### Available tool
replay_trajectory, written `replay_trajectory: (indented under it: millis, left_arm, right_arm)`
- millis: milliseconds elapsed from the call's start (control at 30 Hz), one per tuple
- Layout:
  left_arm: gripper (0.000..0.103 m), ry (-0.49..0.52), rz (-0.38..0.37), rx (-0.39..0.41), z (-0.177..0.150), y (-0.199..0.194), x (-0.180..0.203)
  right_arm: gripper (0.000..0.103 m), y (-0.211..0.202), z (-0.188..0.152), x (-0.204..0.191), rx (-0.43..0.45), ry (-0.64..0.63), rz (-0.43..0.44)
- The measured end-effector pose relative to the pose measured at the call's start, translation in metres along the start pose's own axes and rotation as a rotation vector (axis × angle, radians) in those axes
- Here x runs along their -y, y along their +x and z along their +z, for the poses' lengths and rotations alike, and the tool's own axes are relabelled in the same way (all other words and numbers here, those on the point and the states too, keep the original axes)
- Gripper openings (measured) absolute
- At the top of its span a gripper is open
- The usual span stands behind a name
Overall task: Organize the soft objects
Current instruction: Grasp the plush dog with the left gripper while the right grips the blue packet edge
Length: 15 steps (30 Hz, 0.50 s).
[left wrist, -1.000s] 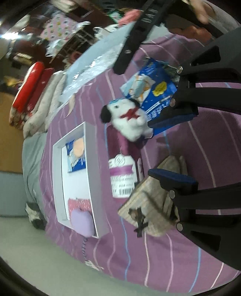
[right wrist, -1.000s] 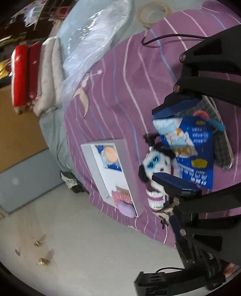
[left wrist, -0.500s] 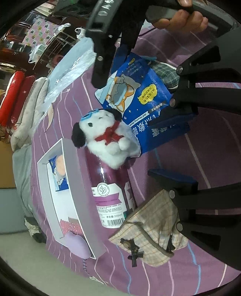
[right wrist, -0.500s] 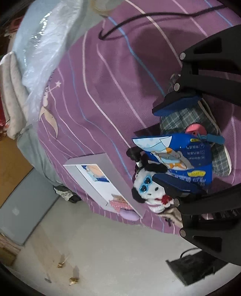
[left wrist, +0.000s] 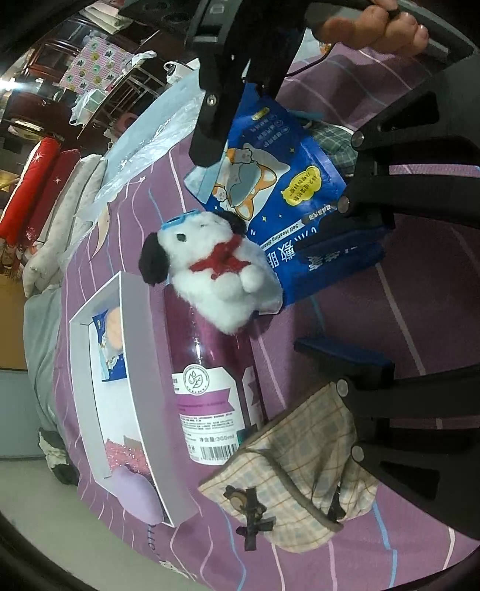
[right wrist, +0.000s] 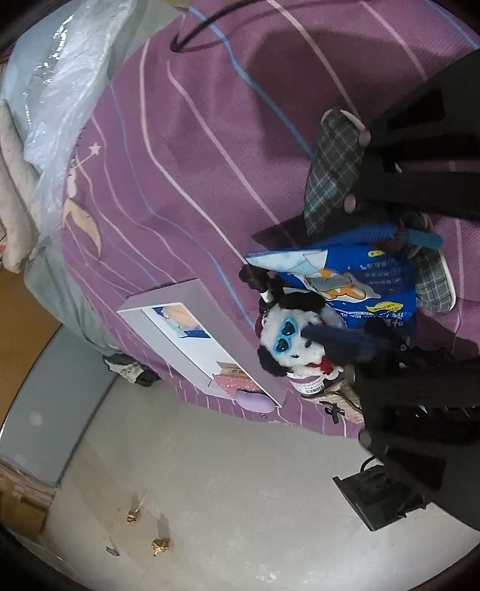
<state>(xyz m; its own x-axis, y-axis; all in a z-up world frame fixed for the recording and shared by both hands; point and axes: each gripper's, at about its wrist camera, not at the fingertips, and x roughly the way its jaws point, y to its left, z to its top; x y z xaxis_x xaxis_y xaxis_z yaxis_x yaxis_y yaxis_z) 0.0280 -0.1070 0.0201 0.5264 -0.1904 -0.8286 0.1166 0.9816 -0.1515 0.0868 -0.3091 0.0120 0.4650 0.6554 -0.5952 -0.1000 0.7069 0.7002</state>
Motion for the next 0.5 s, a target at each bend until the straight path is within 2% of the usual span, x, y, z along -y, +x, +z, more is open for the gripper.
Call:
replay_trajectory:
  millis: [133, 233, 300, 367, 400, 433, 467, 500]
  left_arm:
    - [0.047, 0.012, 0.013, 0.004, -0.001, 0.0, 0.003]
    - [0.047, 0.01, 0.011, 0.005, -0.001, 0.0, 0.002]
    - [0.047, 0.007, 0.006, 0.004, -0.001, 0.001, 0.002]
    - [0.047, 0.004, 0.001, 0.005, -0.001, 0.001, 0.002]
    - [0.047, 0.003, 0.0, 0.005, -0.001, 0.001, 0.002]
    - [0.047, 0.002, -0.001, 0.005, -0.001, 0.001, 0.001]
    - [0.047, 0.002, -0.003, 0.006, 0.0, 0.0, 0.001]
    - [0.047, 0.002, -0.004, 0.006, 0.0, 0.001, 0.0]
  right_arm:
    - [0.028, -0.001, -0.001, -0.007, -0.015, -0.008, 0.049]
    - [0.03, 0.007, -0.004, -0.012, -0.054, -0.025, -0.031]
    - [0.03, 0.014, -0.007, -0.011, -0.079, -0.016, -0.02]
    - [0.03, 0.014, -0.007, -0.009, -0.064, 0.005, -0.016]
    - [0.027, 0.013, -0.007, -0.007, -0.062, 0.025, -0.008]
    - [0.02, 0.013, -0.007, -0.005, -0.065, 0.033, -0.012]
    - [0.007, 0.013, -0.008, -0.004, -0.068, 0.031, -0.03]
    - [0.005, 0.013, -0.007, -0.002, -0.074, 0.03, -0.058]
